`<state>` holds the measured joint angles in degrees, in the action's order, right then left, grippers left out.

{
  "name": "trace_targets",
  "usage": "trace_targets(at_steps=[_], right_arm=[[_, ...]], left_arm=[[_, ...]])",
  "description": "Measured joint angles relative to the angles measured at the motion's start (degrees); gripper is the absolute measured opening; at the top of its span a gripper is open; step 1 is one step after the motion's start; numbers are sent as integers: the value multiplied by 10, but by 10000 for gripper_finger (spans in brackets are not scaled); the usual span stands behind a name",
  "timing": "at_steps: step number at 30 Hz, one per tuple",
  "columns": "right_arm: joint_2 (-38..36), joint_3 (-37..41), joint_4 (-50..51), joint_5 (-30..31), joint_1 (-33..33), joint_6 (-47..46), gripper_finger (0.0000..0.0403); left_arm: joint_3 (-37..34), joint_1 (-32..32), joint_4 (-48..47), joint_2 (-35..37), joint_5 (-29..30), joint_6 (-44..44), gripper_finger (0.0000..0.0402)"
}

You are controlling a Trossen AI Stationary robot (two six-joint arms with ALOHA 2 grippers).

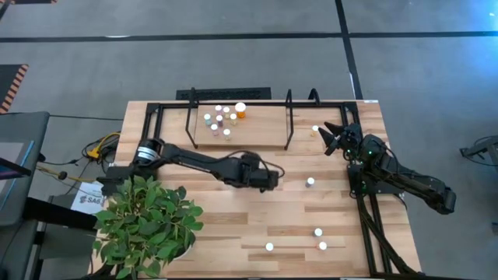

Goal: Pick and place medicine bottles onto shelf by color
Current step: Put the blue pill bottle on the shelf

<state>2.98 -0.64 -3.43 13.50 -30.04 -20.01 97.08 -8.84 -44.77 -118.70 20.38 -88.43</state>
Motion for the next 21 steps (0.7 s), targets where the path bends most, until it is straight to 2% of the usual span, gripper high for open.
trace_targets(at_steps=[7, 11, 16, 21], right_arm=[[0, 0, 0, 0, 0, 0, 249], [0, 0, 0, 0, 0, 0, 249], [0, 0, 0, 0, 0, 0, 249], [0, 0, 0, 0, 0, 0, 249]], left_arm=[[0, 12, -6, 22, 201, 230, 94], [0, 12, -8, 22, 294, 312, 94], [0, 21, -13, 22, 370, 294, 94], [0, 46, -37, 22, 350, 228, 94]])
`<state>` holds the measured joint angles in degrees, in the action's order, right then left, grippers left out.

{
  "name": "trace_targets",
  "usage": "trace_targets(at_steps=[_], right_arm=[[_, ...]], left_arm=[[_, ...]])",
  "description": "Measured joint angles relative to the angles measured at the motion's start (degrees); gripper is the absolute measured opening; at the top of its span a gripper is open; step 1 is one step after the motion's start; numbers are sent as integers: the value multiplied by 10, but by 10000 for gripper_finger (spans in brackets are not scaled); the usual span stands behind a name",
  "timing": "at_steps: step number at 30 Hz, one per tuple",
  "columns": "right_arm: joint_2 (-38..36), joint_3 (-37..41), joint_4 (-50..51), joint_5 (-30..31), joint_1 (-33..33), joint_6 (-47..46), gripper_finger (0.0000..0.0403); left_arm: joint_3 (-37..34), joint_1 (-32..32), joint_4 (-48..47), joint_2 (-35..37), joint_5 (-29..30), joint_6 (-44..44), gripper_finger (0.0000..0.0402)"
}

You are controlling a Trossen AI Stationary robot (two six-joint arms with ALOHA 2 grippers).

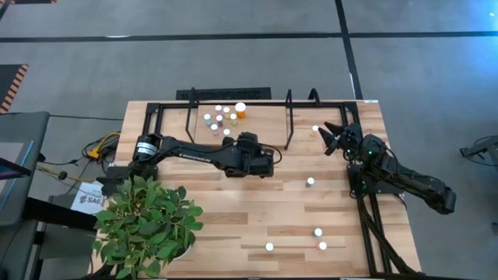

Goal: Pick and place medicine bottles onto shelf by color
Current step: Put the blue pill bottle on the shelf

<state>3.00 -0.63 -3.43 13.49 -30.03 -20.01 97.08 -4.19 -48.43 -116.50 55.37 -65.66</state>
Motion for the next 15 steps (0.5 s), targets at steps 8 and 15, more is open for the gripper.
trace_targets(at_steps=[8, 15], right_arm=[[0, 0, 0, 0, 0, 0, 249], [0, 0, 0, 0, 0, 0, 249]], left_arm=[[-17, 30, 7, -8, 26, -45, 94], [-48, 42, 2, -10, 61, -121, 94]])
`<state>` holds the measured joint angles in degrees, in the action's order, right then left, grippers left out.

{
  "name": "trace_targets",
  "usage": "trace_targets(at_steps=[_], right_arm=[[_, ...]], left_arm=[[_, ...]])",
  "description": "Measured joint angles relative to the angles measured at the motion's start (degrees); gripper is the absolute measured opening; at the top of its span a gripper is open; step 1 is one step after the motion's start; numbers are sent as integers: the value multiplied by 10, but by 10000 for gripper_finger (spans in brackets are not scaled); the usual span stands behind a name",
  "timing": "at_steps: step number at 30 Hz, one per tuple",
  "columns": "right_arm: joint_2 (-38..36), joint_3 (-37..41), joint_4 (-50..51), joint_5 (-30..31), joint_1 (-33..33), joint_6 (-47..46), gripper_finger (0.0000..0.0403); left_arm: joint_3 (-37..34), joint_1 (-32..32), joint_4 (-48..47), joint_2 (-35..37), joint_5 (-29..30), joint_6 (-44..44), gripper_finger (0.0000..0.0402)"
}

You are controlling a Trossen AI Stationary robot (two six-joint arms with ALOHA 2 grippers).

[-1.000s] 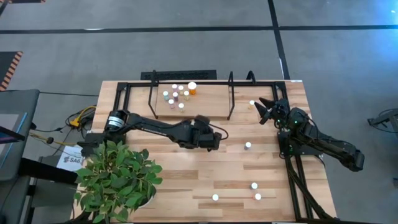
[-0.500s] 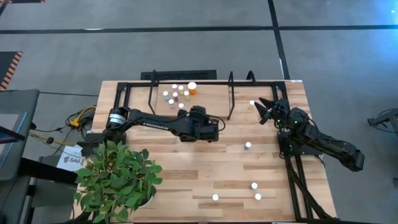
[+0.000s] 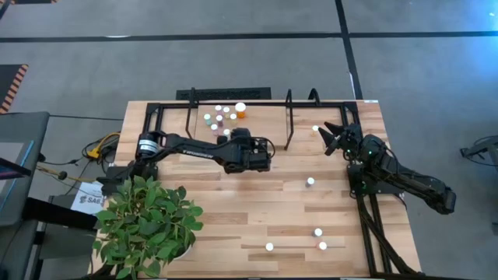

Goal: Pick and place medicine bottles onto shelf by color
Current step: Put the blue pill bottle on the shelf

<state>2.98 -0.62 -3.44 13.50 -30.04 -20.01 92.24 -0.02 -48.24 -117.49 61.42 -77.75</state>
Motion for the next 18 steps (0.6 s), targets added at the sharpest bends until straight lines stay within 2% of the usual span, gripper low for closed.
trace_targets(at_steps=[10, 18], right_arm=[[0, 0, 0, 0, 0, 0, 249], [0, 0, 0, 0, 0, 0, 249]], left_arm=[[-45, 21, 18, 0, 5, -64, 94], [-73, 26, 48, 0, 9, -72, 94]])
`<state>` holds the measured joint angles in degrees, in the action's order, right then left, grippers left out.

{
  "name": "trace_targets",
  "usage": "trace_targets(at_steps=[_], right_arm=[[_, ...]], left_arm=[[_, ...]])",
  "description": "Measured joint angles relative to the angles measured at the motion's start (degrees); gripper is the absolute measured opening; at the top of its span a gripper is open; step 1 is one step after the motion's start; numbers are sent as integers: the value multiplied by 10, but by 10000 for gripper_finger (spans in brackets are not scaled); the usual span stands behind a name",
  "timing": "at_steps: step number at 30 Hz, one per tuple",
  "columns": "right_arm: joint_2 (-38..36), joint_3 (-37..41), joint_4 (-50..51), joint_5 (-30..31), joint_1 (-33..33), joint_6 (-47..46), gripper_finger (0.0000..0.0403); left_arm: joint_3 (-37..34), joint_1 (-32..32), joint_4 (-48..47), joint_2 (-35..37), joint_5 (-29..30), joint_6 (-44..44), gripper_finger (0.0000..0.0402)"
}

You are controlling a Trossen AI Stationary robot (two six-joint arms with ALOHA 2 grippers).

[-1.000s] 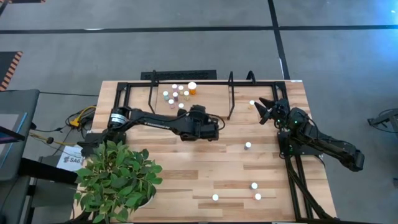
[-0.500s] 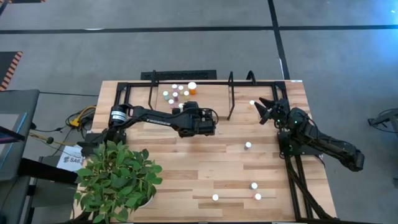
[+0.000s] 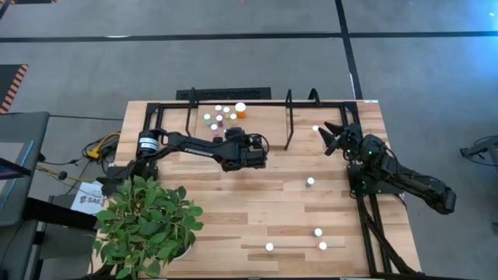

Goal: Pick and place medicine bottles onto shelf by color
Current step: Put the blue pill bottle on the shelf

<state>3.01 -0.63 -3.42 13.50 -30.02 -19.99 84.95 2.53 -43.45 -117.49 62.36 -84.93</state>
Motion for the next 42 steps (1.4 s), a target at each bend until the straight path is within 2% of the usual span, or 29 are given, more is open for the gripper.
trace_targets(at_steps=[15, 23, 42], right_arm=[[0, 0, 0, 0, 0, 0, 249], [0, 0, 0, 0, 0, 0, 249], [0, 0, 0, 0, 0, 0, 249]], left_arm=[[0, 6, -7, -17, 22, 11, 94], [0, 17, -11, -17, -12, 8, 94], [0, 19, -14, -17, -28, 7, 94]])
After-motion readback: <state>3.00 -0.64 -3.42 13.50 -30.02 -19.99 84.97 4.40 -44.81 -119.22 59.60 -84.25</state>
